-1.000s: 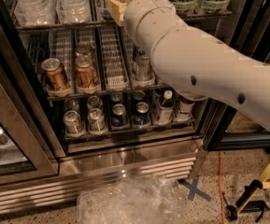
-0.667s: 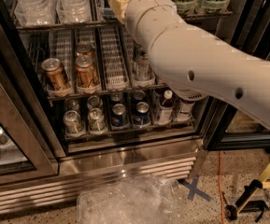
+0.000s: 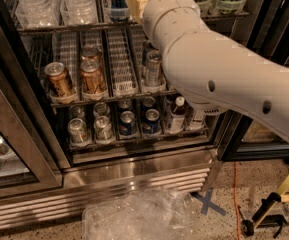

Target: Pick 7up can from top shelf of fridge

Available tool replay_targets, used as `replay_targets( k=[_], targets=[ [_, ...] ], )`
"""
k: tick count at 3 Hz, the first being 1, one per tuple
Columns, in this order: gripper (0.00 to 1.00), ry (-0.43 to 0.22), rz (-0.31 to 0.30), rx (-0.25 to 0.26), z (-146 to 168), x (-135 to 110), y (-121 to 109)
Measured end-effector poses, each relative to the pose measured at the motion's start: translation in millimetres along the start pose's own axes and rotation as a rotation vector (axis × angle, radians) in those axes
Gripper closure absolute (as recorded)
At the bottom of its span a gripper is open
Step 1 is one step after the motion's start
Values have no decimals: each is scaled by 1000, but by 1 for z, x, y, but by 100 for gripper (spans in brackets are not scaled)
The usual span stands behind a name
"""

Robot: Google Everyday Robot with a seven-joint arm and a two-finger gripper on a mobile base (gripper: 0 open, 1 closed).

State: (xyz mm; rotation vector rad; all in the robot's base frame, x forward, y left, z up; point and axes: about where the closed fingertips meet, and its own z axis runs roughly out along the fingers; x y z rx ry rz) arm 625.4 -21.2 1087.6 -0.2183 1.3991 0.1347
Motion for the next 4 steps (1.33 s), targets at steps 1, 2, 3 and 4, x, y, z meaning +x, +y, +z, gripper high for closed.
replay_targets(
  k=[1, 2, 3, 4],
  targets=[
    [28, -4, -1, 12, -10, -7, -2],
    [28, 6, -2, 33, -8, -3, -7],
    [26, 25, -6, 55, -1, 7, -14],
    [26, 46, -5, 76, 8, 20, -20]
  ],
)
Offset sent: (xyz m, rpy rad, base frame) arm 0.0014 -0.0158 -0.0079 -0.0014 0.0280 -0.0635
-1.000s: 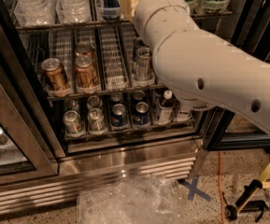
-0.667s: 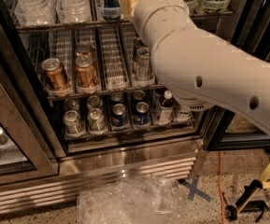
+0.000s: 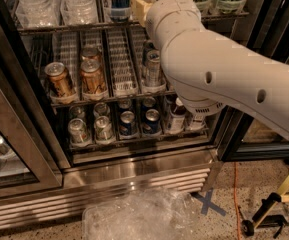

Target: Pick 7up can from top shelf of fridge

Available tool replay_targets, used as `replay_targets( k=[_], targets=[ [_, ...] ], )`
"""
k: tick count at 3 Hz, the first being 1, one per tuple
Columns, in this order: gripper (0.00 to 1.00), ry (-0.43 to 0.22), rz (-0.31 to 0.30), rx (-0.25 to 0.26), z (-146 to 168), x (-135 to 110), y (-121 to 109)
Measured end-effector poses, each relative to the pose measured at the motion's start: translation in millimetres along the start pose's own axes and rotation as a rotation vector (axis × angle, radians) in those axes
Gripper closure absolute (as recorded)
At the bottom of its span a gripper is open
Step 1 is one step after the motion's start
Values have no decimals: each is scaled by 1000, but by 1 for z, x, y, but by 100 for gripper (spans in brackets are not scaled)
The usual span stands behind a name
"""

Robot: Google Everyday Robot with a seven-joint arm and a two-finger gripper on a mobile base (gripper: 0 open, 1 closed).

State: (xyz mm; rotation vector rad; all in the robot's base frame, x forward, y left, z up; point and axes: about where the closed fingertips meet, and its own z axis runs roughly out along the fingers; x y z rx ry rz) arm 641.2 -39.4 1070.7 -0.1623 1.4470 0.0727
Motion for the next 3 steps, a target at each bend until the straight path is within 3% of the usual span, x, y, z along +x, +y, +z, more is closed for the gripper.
replay_targets(
  k=[2, 3],
  targets=[
    [26, 27, -9, 32, 22, 15, -9],
    [25, 16, -29, 46, 34, 9, -15]
  ],
)
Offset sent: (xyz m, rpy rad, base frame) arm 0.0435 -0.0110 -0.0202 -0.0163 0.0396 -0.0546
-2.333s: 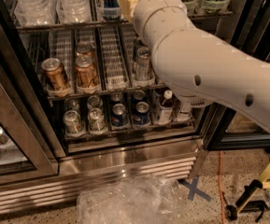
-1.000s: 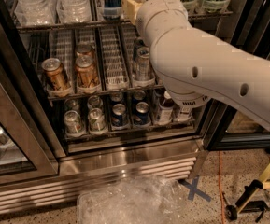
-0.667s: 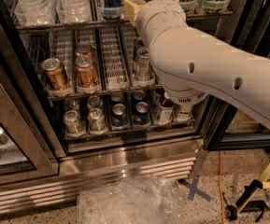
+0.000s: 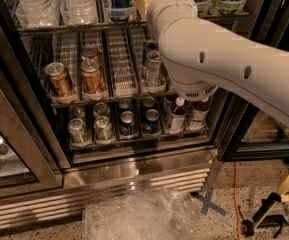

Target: Pick 7up can from top shelf of fridge

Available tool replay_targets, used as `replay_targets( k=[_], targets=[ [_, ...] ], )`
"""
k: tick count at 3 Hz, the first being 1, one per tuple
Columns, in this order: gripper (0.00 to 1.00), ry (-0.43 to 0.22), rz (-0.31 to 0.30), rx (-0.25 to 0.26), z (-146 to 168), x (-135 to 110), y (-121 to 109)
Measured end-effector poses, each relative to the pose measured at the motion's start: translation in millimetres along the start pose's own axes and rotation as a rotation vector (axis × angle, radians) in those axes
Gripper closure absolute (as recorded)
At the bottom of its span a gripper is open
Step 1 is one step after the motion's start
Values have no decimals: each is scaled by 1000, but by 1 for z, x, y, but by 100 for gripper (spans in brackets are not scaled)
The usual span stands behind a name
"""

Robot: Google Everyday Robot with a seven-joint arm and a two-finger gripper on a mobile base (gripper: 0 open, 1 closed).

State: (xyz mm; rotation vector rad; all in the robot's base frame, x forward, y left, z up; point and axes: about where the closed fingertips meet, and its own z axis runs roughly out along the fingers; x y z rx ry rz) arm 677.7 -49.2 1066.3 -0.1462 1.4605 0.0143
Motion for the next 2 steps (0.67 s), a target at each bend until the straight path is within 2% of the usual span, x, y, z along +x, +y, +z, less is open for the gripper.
replay_targets(
  k=[2],
  targets=[
    [25, -17, -24, 30, 14, -11, -14]
  ],
)
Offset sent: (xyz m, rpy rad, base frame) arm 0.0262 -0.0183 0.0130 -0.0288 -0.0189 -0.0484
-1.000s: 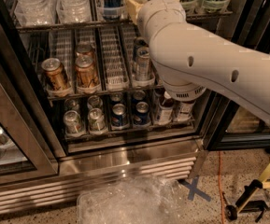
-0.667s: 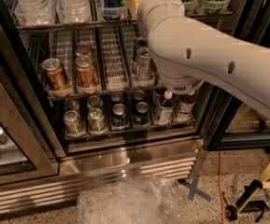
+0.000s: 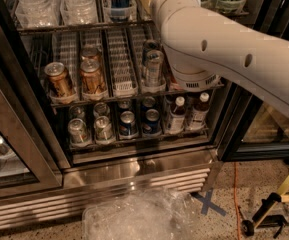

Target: Pick 7up can from top shelf of fridge

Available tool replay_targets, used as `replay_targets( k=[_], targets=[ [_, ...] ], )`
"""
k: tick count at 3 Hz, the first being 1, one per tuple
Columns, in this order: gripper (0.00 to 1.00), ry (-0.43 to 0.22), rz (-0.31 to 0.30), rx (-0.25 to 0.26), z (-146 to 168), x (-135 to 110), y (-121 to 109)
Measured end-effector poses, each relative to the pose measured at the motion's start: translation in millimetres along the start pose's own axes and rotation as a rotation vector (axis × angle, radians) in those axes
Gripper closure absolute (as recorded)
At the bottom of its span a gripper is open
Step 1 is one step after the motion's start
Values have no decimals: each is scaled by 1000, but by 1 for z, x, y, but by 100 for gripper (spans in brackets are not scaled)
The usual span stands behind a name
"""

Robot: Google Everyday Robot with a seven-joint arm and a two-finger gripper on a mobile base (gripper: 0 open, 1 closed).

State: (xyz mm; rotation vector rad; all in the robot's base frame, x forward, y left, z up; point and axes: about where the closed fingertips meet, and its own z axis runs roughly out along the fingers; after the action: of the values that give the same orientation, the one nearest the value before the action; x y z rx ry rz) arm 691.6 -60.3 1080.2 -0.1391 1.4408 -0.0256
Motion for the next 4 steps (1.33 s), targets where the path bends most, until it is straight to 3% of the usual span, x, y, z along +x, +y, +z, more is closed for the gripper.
replay_targets(
  k=[1, 2, 4],
  targets=[
    [25, 3, -3, 9, 8, -1, -4],
    [32, 12, 6, 7, 14, 3, -3],
    [74, 12, 6, 7, 14, 3, -3]
  ],
)
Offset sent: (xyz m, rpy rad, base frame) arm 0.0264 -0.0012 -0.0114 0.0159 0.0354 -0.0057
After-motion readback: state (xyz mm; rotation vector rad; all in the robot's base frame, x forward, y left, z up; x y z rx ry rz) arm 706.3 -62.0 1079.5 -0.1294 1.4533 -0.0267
